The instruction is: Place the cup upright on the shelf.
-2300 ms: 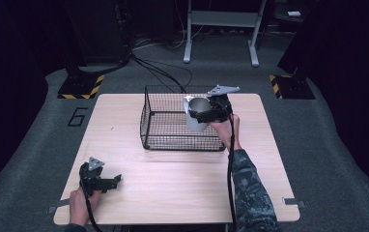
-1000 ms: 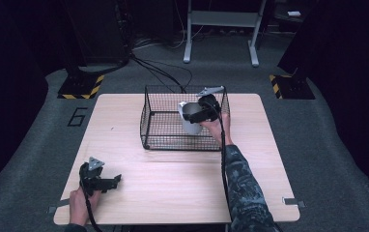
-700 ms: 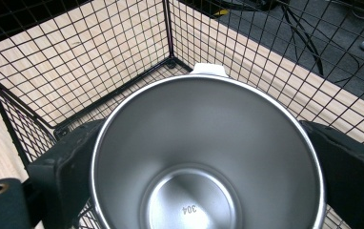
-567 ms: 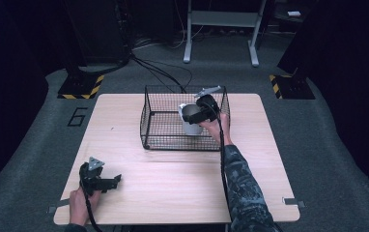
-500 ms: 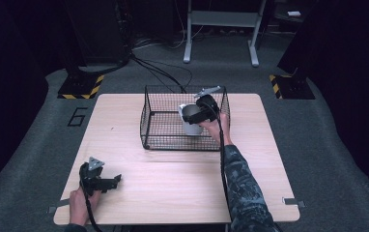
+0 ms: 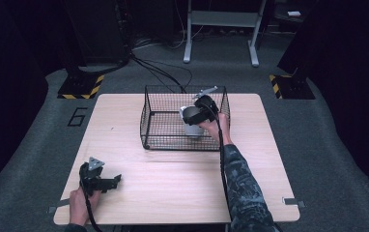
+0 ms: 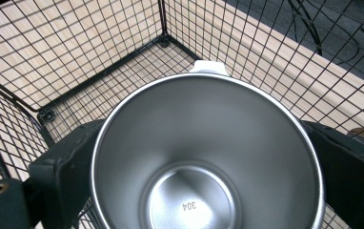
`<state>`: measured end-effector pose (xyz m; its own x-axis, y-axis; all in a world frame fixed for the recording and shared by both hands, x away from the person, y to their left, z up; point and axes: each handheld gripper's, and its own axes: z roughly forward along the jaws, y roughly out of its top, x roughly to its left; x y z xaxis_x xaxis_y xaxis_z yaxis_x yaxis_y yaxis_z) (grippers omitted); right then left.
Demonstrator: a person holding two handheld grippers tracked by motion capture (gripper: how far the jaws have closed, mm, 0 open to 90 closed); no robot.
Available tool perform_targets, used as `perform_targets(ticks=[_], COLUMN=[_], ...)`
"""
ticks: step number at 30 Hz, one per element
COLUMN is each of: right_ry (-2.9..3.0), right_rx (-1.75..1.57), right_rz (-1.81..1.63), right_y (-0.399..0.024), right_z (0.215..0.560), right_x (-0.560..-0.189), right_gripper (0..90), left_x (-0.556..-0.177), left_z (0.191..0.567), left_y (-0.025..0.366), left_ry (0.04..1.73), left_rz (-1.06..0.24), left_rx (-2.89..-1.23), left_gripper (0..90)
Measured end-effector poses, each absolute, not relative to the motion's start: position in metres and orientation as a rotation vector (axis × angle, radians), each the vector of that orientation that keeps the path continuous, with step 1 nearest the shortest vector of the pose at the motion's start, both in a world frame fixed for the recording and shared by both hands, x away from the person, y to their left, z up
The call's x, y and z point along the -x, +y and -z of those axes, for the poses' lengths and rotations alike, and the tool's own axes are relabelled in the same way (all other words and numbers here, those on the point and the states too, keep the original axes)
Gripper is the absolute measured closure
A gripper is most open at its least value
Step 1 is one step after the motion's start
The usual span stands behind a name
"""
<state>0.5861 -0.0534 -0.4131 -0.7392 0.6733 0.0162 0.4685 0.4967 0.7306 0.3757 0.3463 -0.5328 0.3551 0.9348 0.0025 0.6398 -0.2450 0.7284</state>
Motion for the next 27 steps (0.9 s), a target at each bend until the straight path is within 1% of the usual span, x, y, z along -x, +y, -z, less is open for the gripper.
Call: perform_targets(ticks=[27], right_ry=[2.514], right_rx=[-1.035], right_rz=[-0.981], right_y=[-0.0476], right_z=[0.4234], right_x=[-0.5942], right_gripper=[5.4], left_x=[-0.3757], left_z=[0.5328], left_y=[0.3463], left_ry=[1.365], left_rz=[-0.593], left_rx=[-1.98], left_gripper=[0.0])
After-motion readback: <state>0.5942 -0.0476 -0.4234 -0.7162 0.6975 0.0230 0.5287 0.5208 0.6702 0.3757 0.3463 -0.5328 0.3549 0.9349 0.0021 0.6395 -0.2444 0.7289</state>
